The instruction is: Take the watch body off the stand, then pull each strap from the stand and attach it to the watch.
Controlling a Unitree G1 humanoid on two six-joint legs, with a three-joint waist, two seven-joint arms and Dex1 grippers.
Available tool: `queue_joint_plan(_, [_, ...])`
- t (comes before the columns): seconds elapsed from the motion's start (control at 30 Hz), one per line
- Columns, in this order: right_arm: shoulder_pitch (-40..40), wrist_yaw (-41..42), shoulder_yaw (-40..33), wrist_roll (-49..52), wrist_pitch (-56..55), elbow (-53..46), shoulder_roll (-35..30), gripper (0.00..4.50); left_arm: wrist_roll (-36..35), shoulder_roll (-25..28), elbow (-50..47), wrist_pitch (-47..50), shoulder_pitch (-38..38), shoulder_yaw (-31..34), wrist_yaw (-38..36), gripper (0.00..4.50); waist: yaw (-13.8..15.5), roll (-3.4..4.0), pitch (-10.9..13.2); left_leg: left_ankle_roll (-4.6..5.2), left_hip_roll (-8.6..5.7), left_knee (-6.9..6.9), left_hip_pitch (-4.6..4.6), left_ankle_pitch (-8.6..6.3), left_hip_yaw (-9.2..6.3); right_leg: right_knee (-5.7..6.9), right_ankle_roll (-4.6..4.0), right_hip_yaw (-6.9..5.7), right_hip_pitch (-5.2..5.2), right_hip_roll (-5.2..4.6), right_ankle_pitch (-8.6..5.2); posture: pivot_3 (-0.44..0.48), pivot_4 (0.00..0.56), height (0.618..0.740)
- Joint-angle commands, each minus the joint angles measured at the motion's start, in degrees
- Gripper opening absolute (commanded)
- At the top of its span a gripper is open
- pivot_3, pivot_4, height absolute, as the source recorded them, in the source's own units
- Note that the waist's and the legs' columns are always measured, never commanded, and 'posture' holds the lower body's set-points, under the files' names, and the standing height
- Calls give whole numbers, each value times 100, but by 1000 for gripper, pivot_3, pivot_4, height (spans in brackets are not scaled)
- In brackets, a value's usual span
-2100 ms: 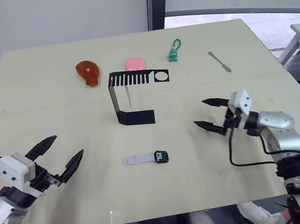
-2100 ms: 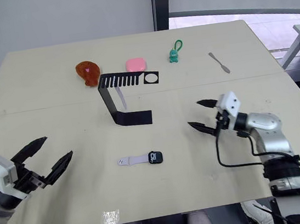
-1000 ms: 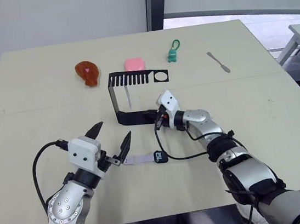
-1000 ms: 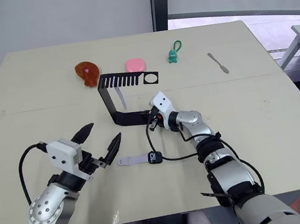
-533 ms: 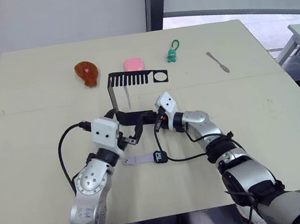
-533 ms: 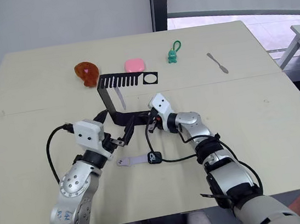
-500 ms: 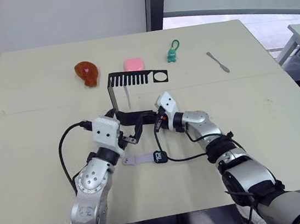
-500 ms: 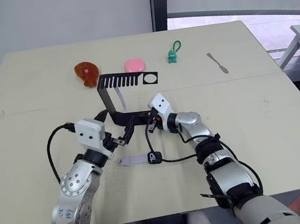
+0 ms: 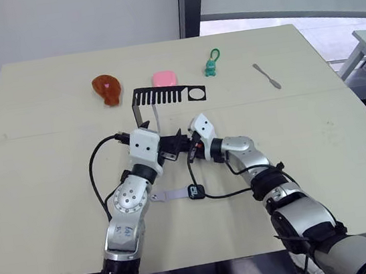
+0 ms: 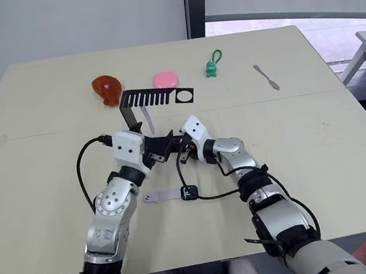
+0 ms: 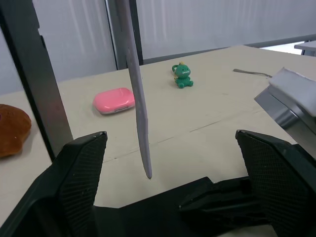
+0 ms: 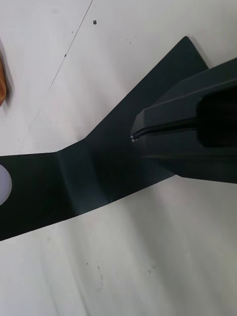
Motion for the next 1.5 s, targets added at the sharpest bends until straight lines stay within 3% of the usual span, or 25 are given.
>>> queue_joint_plan(0.03, [236,84,128,-161,195,150,32,41,76,-119,48,-184,-163,9,128,4500,-1,0,0,0,0,0,0,0,0,0,0,0,0,0,0,0,150,740])
queue_joint_plan(0.23, [273,86,147,-172,224,107,33,41,154,-186,291,-283,-360,135,267,4500,-3,0,0,0,0,1,0,0,0,0,0,-1,0,0,0,0,150,740])
queue_joint_plan(0.33, [275,83,152,-175,233,112,35,0,151,-203,378,-355,-422,194,302,3745,-3,0,0,0,1,1,0,0,0,0,0,-1,0,0,0,0,150,740])
queue_joint_plan(0.57, [363,89,173,-183,268,39,29,0,205,-213,449,-503,-454,215,372,252,0,0,0,0,0,1,0,0,0,0,0,-1,0,0,0,0,150,740])
queue_joint_plan(0.6, [375,87,176,-186,272,36,30,0,204,-213,453,-511,-454,218,376,114,0,0,0,0,0,1,0,0,0,0,0,-1,0,0,0,0,150,740])
queue_joint_plan(1.5, [392,-164,41,-127,525,35,122,0,-29,-90,-151,-907,53,243,47,114,-6,-1,-1,-1,2,0,1,-1,0,-1,0,-2,1,0,0,0,150,740])
